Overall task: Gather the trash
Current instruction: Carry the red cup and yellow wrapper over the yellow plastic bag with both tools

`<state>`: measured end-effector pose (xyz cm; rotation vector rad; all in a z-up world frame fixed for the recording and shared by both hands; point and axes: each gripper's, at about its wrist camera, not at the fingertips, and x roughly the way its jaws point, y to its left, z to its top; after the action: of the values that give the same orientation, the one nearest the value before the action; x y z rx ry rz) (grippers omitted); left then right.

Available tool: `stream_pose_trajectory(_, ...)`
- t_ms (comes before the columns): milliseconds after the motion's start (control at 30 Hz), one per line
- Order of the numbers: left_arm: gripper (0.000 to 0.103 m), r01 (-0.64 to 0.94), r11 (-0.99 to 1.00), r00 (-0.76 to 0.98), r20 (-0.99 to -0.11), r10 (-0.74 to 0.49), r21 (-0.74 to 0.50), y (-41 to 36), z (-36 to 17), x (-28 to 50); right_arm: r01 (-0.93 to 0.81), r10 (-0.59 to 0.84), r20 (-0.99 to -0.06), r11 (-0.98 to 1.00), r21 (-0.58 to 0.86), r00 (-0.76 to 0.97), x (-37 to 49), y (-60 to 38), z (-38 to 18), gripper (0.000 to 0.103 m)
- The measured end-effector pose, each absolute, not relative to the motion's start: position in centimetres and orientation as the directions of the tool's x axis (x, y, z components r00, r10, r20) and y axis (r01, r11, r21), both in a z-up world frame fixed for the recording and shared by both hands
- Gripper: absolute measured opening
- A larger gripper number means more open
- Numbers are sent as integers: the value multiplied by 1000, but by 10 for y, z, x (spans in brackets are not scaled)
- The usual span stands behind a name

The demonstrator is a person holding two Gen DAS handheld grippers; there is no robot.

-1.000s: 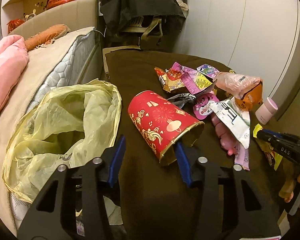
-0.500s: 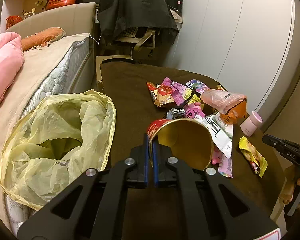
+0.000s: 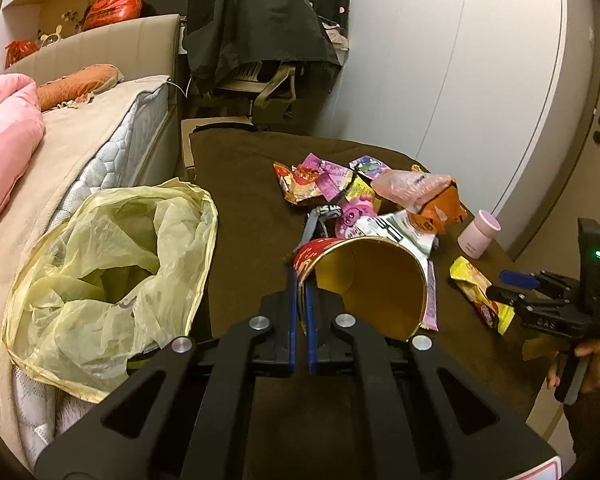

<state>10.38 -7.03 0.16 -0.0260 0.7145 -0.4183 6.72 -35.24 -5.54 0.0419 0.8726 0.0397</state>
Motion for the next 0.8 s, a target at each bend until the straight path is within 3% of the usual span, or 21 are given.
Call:
stream_pose_trajectory(300, 4, 362, 920, 672, -643, -368, -149, -73, -2, 92, -2, 59, -808, 997, 71, 586, 89, -363, -71, 50)
stream_pose_trajectory(533, 4, 366, 919, 668, -647, -369, -147, -75, -3, 87, -31, 7, -812, 999, -13, 583, 75, -348, -69, 19)
stream_pose_trajectory(800, 4, 363, 918, 693, -611, -381, -161, -63, 14, 79, -12, 3, -785, 1000, -6, 620, 57, -341, -41, 15)
